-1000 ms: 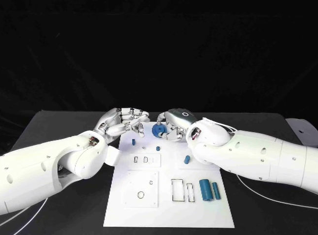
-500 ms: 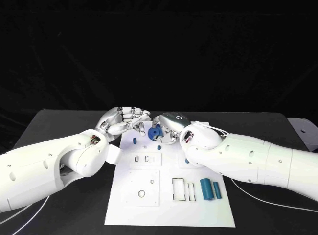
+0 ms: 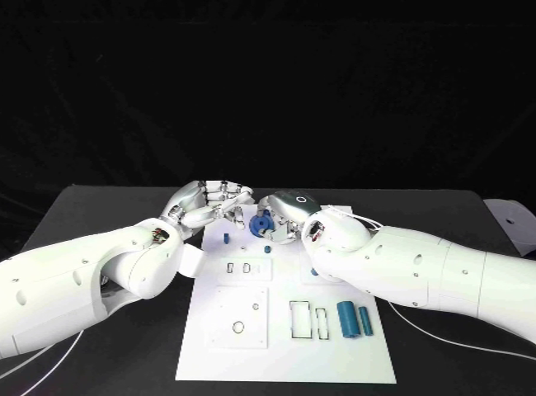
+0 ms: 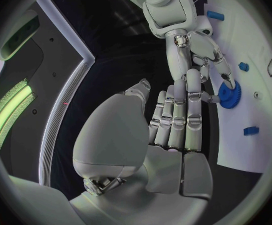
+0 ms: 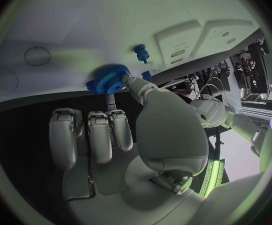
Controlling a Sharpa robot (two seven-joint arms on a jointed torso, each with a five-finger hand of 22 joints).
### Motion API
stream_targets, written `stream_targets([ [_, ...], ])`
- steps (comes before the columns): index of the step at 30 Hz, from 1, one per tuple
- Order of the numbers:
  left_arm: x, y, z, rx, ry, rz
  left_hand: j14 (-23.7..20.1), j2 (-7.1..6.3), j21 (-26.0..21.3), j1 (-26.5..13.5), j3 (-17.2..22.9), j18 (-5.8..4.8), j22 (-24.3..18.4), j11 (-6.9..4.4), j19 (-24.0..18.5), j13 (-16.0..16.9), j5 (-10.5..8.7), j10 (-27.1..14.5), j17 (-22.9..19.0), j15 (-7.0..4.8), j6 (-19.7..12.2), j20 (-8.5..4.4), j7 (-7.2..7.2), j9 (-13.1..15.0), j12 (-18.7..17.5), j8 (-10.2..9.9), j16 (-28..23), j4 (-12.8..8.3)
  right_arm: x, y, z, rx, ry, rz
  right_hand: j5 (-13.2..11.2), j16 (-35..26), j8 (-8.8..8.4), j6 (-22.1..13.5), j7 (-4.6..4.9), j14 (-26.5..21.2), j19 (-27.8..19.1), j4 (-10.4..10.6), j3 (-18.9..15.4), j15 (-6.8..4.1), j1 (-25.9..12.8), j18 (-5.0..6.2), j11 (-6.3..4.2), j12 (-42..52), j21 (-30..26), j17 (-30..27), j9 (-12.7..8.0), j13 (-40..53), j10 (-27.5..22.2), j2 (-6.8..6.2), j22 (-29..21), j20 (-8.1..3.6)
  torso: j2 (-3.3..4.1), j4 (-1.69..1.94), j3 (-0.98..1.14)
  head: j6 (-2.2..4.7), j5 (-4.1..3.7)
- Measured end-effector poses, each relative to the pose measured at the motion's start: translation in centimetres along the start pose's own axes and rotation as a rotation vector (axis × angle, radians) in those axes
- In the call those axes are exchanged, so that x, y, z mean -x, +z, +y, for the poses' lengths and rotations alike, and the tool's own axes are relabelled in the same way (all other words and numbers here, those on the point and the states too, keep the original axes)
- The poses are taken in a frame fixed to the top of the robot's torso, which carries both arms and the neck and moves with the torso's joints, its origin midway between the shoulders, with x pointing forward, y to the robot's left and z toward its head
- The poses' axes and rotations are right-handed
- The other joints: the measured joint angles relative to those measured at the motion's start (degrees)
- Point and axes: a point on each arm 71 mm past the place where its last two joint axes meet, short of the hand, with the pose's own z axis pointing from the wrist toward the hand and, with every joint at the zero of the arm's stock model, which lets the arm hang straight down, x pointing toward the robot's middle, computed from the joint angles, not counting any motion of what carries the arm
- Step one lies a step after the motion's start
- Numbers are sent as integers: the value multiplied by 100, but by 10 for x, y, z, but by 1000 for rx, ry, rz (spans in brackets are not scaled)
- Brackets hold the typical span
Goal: Assemble the parts on the task board
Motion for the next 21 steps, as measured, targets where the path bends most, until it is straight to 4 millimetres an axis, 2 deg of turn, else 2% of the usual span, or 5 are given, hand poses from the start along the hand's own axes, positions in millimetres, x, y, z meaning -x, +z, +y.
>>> stream_targets([
  [4, 0, 0, 0, 0, 0, 0, 0, 0, 0, 0, 0, -1, 0, 0, 0, 0, 0, 0, 0, 0, 0, 0, 0, 0, 0, 0, 0, 0, -1, 0, -2, -6, -2, 6, -37, 6, -243, -325, 113, -1, 0, 22, 3, 83, -51, 0, 102, -102, 0, 0, -103, 0, -102, -50, 0, 5, -1, -2, 2, 0, -5],
  [8, 0, 0, 0, 0, 0, -1, 0, 0, 0, 0, 0, 0, 0, 0, 0, 0, 0, 0, 3, 0, 0, 0, 0, 0, 0, 0, 0, 0, -2, 0, -5, -13, -1, 16, -149, 23, -466, -479, 170, -12, 11, 203, -201, 134, -311, 0, 132, -110, 0, -1, -154, 0, -133, -105, -1, 75, -1, -5, 2, -1, -5],
  [10, 1, 0, 0, 1, 0, -1, 0, 0, 9, 0, 2, 0, 0, 0, 0, 0, 0, 0, 5, 0, 0, 0, 0, 0, 0, 0, 0, 2, -2, -1, -5, -15, 2, 22, -159, 23, -515, -480, 171, -12, 6, 330, -328, 134, -449, 0, 132, -110, 0, -1, -152, 0, -133, -97, -1, 80, -2, -5, 2, -1, -5],
  [13, 1, 0, 0, 1, 0, -1, 0, 0, 38, 0, 16, 0, 11, 0, -21, 0, 0, 0, 4, 0, 0, 21, 0, 9, 0, 0, 0, 16, -3, -2, -7, -20, 10, 36, 96, 47, -555, -415, 170, -12, -10, 579, -512, 134, -727, 1, 153, -110, 0, -1, -134, 0, -112, -75, -1, 95, -2, -5, 5, -2, -4],
  [21, 1, 0, 0, 1, 1, -2, 0, 0, 38, 0, 16, -1, 11, 0, -21, 0, 0, 0, 4, 0, 0, 21, 0, 9, 0, 0, 0, 16, -1, -11, -18, -39, 37, 51, 212, 47, -554, -258, 139, -12, -10, 613, -526, 134, -732, 1, 153, -96, 0, -1, -96, 4, -112, -67, 4, 95, -2, -10, 6, 1, -19],
])
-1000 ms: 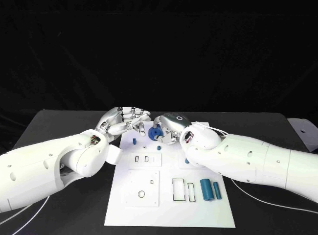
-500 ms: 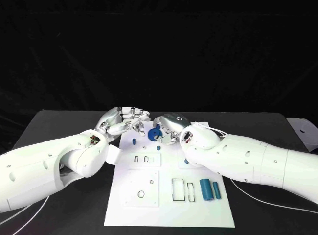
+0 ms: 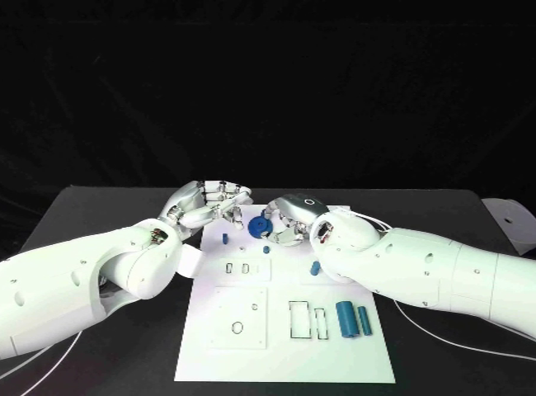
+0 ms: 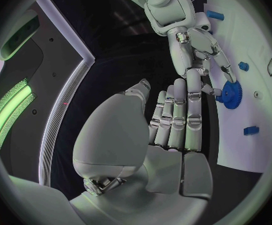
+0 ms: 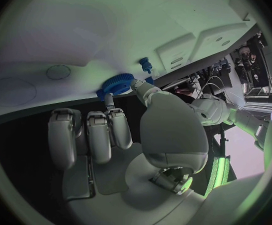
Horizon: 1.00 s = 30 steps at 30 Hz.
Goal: Assemble the parts on the task board
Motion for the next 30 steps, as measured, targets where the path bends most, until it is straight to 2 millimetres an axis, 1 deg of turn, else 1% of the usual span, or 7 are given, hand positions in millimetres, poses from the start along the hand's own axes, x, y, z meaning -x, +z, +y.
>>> stream_targets([
  [2, 1, 0, 0, 0, 0, -1, 0, 0, 0, 0, 0, 0, 0, 0, 0, 0, 0, 0, 0, 0, 0, 0, 0, 0, 0, 0, 0, 0, 3, -5, -5, -3, 14, -11, 70, 0, 0, 47, -29, 0, 0, 6, 6, 0, 23, 0, -23, 32, 0, 0, 20, 1, 22, 23, 0, 0, -1, -2, 0, 3, -4],
  [7, 2, -1, 0, 1, 2, -5, 0, 0, 0, 0, 0, 0, -1, 0, 0, 0, 0, 0, -1, 0, 0, 0, 0, 0, 0, 0, 0, 0, 20, -24, -20, 6, 80, -88, 230, -1, -33, 76, -18, 0, 0, -99, 114, 0, 249, 0, -32, 32, 0, 0, 33, 0, 32, 135, 0, 0, -10, -19, 2, 21, -15],
  [14, 6, -2, 1, 4, 6, -13, 0, 0, 0, 0, 0, 0, -1, 0, 0, 0, 0, 0, -1, 0, 0, 0, 0, -1, 0, 0, 0, 0, 61, -58, -61, -11, 172, -185, 230, -1, -56, 163, -17, 0, 0, -218, 211, 0, 429, 0, -32, 32, 0, -1, 52, 0, 32, 116, -1, 0, -34, -74, 16, 43, -14],
  [16, 7, -2, 1, 4, 7, -15, 0, 0, 0, 0, 0, 0, -1, 0, 0, 0, 0, 0, -1, 0, 0, 0, 0, -1, 0, 0, 0, 0, 69, -70, -78, -36, 190, -191, 164, -1, -68, 189, -28, 0, 0, -260, 206, 0, 450, 0, -32, 32, 0, -1, 60, 0, 32, 97, -1, 0, -41, -93, 18, 44, -15],
  [19, 8, -2, 1, 5, 8, -17, 0, 0, 0, 0, 0, 0, -1, 0, 0, 0, 0, 0, -1, 0, 0, 0, 0, -1, 0, 0, 0, 0, 78, -90, -108, -79, 200, -164, -115, -1, -111, 210, -8, 0, 0, -363, 232, 0, 623, 0, -32, -14, 0, -1, 67, 0, 32, 90, -1, 0, -48, -118, 21, 44, -51],
  [23, 6, -1, 1, 4, 6, -14, 0, 0, 0, 0, 0, 0, -1, 0, 0, 0, 0, 0, -1, 0, 0, 0, 0, -1, 0, 0, 0, -1, 79, -109, -136, -113, 207, -101, -194, -2, -178, 214, -12, 0, 0, -471, 229, 0, 727, -1, -53, -35, 0, -1, 67, 0, 11, -2, -2, -1, -48, -130, 32, 46, -110],
  [30, 7, 0, 2, 6, 6, -16, 0, 0, -1, 0, 16, 0, 10, 0, 0, 0, 0, 0, -2, 0, 0, 0, 0, 8, 0, 0, 0, -16, 78, -128, -166, -147, 210, -31, -194, -2, -255, 176, -79, 0, 0, -538, 225, 0, 809, 0, -53, -35, 0, -1, 67, -1, 11, -23, -2, -1, -54, -130, 35, 30, -142],
])
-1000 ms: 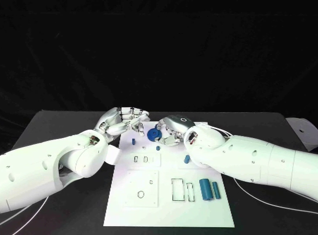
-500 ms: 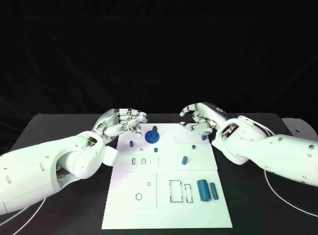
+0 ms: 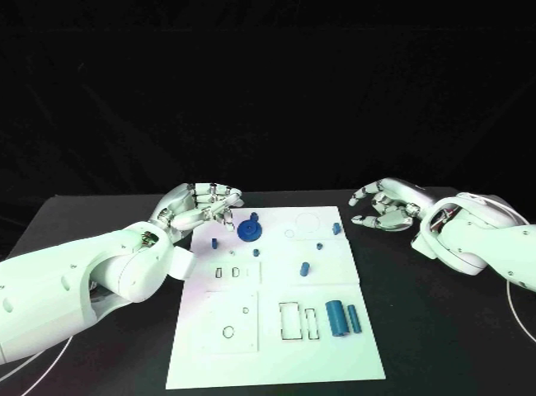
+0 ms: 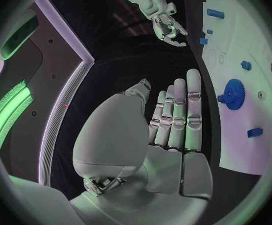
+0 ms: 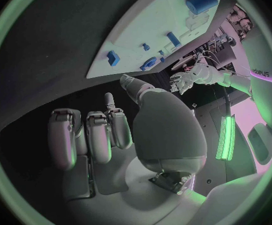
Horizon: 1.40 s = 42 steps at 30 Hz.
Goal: Assemble the parts on the task board
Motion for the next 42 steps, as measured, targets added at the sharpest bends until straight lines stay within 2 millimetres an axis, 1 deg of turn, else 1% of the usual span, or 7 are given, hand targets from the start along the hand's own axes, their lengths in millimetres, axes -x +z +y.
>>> stream_targets([
  [3, 0, 0, 0, 0, 0, -1, 0, 0, 0, 0, 0, 0, 0, 0, 0, 0, 0, 0, 0, 0, 0, 0, 0, 0, 0, 0, 0, 0, -3, 0, -5, -6, 3, 17, 0, 0, -44, -51, 10, 0, 0, -28, 19, 0, 31, 0, 0, 0, 0, 0, -6, 0, 0, -32, 0, 0, 0, 8, -4, -1, -7],
  [11, 1, 0, 1, 1, 0, -2, 0, 0, 0, 0, 0, 0, -1, 0, 0, 0, 0, 0, -1, 0, 0, 0, 0, -1, 0, 0, 0, 0, -19, 7, -7, -6, 14, 52, 0, 0, -67, -87, 6, 0, 0, -44, 4, 0, 53, 0, 0, 0, 0, 5, -6, -1, 0, -9, -1, 0, 3, 12, -13, -24, -3],
  [18, 1, 1, 1, 1, 0, -1, 0, 0, 0, 0, 0, 0, -1, 0, 0, 0, 0, 0, -1, 0, 0, 0, 0, -1, 0, 0, 0, 0, -30, 13, -9, -15, 19, 65, 0, 0, -66, -87, 6, 0, 0, -43, 4, 0, 53, 0, 0, 0, 0, 4, -6, -1, 0, -9, -1, 0, 4, 25, -30, -50, -7],
  [23, 2, 0, 1, 1, 0, -2, 0, 0, 0, 0, 0, 0, -2, 0, 0, 0, 0, 0, 4, 0, 0, 0, 0, -1, 0, 0, 0, 0, -37, 16, -7, -13, 25, 74, 0, 0, -66, -87, 6, 0, 0, -59, 20, 0, 56, 0, 0, 0, 0, 4, -6, -1, 0, -6, -2, 0, 4, 16, -26, -69, 27],
  [24, 2, 0, 1, 1, 0, -2, 0, 0, 0, 0, 0, 0, -2, 0, 0, 0, 0, 0, 4, 0, 0, 0, 0, -1, 0, 0, 0, 0, -38, 16, -6, -11, 26, 75, 0, 0, -67, -87, 6, 0, 0, -59, 19, 0, 84, 0, 0, 0, 0, 4, -6, -1, 0, 21, -2, 0, 4, 16, -26, -70, 29],
  [35, 2, 0, 1, 2, 0, -2, 0, 0, 0, 0, 0, 0, -2, 0, 0, 0, 0, 0, 3, 0, 0, 0, 0, -2, 0, 0, 0, 0, -43, 22, -1, -3, 31, 80, 0, 0, -66, 32, -8, 0, 0, -59, 19, 0, 84, 0, 0, 0, 0, 3, 32, -2, 0, 21, -2, 0, -1, 10, -23, -64, 49],
  [42, 2, 0, 1, 1, 0, -1, 0, 0, 0, 0, 0, 0, -3, 0, 0, 0, 0, 0, 3, 0, 0, 0, 0, -2, 0, 0, 0, 0, -45, 25, 2, 1, 33, 82, 0, 0, -66, 118, -14, 21, 22, -73, 38, -22, 126, 0, -21, 24, 0, 3, 46, -2, 21, 68, -3, -22, -1, 7, -19, -75, 59],
])
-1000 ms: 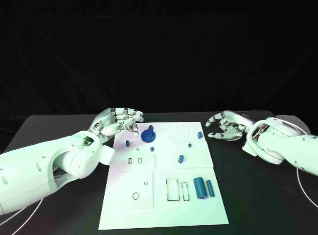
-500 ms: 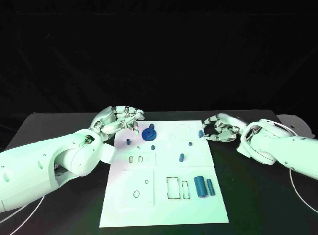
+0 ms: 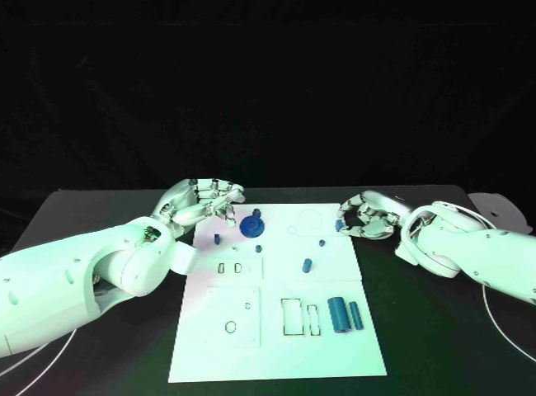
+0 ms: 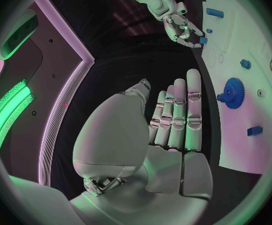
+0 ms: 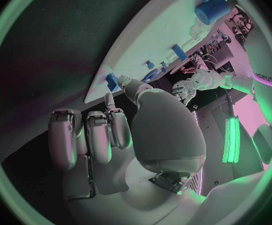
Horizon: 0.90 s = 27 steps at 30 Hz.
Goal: Assemble the parts on the task board
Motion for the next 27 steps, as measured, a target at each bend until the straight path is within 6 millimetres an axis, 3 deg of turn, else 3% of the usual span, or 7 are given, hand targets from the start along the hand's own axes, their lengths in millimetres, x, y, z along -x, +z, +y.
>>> stream_targets([
  [27, 0, 0, 0, 1, 0, 0, 0, 0, 0, 0, 0, 0, -1, 0, 0, 0, 0, 0, -2, 0, 0, 0, 0, -1, 0, 0, 0, 0, -6, 7, 0, -12, 1, 13, -44, 0, 78, 375, -26, -22, -22, -25, 85, -21, 0, 0, -21, 51, 21, -2, 51, -1, 20, 61, 3, -21, -4, 1, 2, -35, 20],
])
